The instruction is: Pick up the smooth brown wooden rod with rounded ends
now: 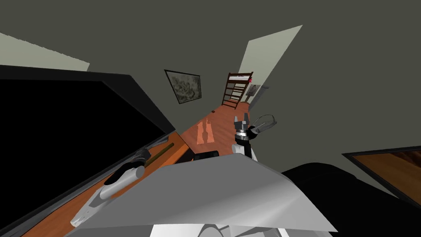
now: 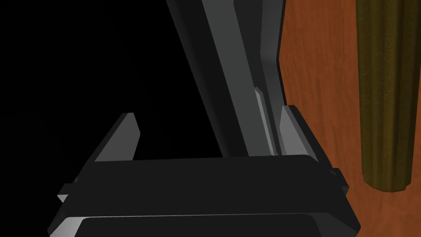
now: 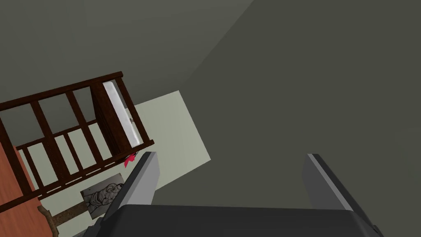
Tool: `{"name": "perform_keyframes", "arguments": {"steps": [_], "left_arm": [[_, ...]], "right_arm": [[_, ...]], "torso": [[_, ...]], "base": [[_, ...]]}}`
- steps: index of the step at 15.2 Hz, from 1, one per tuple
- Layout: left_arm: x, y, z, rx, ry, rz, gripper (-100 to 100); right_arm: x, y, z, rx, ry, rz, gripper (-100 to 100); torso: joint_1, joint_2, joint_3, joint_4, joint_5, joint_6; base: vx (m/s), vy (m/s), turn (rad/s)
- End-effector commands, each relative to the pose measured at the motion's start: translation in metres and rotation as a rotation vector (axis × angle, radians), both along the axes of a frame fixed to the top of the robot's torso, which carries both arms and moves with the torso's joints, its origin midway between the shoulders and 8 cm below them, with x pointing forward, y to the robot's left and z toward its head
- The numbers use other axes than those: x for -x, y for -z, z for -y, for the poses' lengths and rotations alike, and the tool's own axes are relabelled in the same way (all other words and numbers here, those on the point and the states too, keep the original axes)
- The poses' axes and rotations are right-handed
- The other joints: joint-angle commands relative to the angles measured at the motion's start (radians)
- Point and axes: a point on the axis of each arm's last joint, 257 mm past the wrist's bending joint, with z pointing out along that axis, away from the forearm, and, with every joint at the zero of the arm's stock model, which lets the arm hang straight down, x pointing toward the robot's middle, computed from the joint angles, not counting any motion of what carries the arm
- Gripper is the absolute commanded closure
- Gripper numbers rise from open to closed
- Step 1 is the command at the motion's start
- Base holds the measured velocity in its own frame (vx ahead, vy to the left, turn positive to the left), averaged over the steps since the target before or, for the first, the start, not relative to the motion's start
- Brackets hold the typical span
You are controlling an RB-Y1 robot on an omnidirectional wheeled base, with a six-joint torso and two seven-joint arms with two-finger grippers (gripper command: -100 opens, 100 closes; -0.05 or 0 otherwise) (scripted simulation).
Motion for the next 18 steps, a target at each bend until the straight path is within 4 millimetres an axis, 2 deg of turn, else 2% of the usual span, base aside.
{"name": "perform_keyframes", "arguments": {"steps": [1,2,4,5,6,7,8,9,10,11,12,14,15,17,18], "left_arm": [[0.011,0.009,-0.009,0.016,-0.023,-0.031,-100],[0.027,0.020,-0.023,0.046,-0.067,-0.069,-100],[0.032,0.026,-0.024,0.053,-0.075,-0.083,-100],[0.048,0.035,-0.036,0.084,-0.118,-0.117,-100],[0.054,0.041,-0.036,0.092,-0.127,-0.132,-100],[0.067,0.047,-0.046,0.120,-0.166,-0.154,-100],[0.076,0.056,-0.046,0.134,-0.178,-0.178,-100],[0.076,0.056,-0.046,0.134,-0.178,-0.178,-100],[0.097,0.069,-0.054,0.176,-0.227,-0.218,-100],[0.098,0.070,-0.054,0.178,-0.228,-0.221,-100],[0.115,0.078,-0.061,0.209,-0.271,-0.240,-100],[0.120,0.083,-0.059,0.223,-0.276,-0.260,-100],[0.140,0.094,-0.062,0.266,-0.321,-0.290,-100],[0.141,0.095,-0.061,0.270,-0.322,-0.295,-100],[0.159,0.104,-0.063,0.312,-0.365,-0.320,-100]], "right_arm": [[0.000,0.000,0.000,0.000,0.000,0.000,0],[0.000,0.000,0.000,0.000,0.000,0.000,0],[0.000,0.000,0.000,0.000,0.000,0.000,0],[0.000,0.000,0.000,0.000,0.000,0.000,0],[0.000,0.000,0.000,0.000,0.000,0.000,0],[0.000,0.000,0.000,0.000,0.000,0.000,0],[0.000,0.000,0.000,0.000,0.000,0.000,0],[0.000,0.000,0.000,0.000,0.000,0.000,0],[0.000,0.000,0.000,0.000,0.000,0.000,0],[0.000,0.000,0.000,0.000,0.000,0.000,0],[0.000,0.000,0.000,0.000,0.000,0.000,0],[0.000,0.000,0.000,0.000,0.000,0.000,0],[0.000,0.000,0.000,0.000,0.000,0.000,0],[0.000,0.000,0.000,0.000,0.000,0.000,0],[0.000,0.000,0.000,0.000,0.000,0.000,0]], "torso": [[0.000,0.000,0.000,0.000,0.000,0.000],[0.000,0.000,0.000,0.000,0.000,0.000],[0.000,0.000,0.000,0.000,0.000,0.000],[0.000,0.000,0.000,0.000,0.000,0.000],[0.000,-0.001,0.000,0.000,0.000,0.001],[0.000,-0.001,0.000,0.000,0.000,0.000],[0.000,-0.002,-0.001,0.000,0.000,0.001],[0.001,-0.003,-0.002,0.000,0.000,0.001],[0.001,-0.004,-0.002,-0.001,0.000,0.000],[0.001,-0.003,-0.002,-0.001,0.000,0.000],[0.001,-0.002,-0.001,0.000,0.000,0.000],[0.002,-0.002,-0.001,0.000,0.000,0.000],[0.001,-0.001,-0.001,0.000,0.000,0.000],[0.001,-0.001,-0.001,0.000,0.000,0.000],[0.000,-0.001,0.000,0.000,0.000,0.000]], "base": [[-0.004,0.008,-0.062],[0.012,0.001,-0.229],[-0.002,0.011,-0.128],[0.013,0.004,-0.223],[0.008,0.012,-0.210],[0.025,0.009,-0.315],[0.055,0.024,-0.291],[0.056,0.032,-0.087],[0.016,0.008,-0.136],[0.020,0.024,-0.170],[0.018,0.038,-0.207],[0.011,0.035,-0.137],[0.008,0.020,-0.149],[0.003,0.019,-0.124],[0.002,0.019,-0.143]]}}
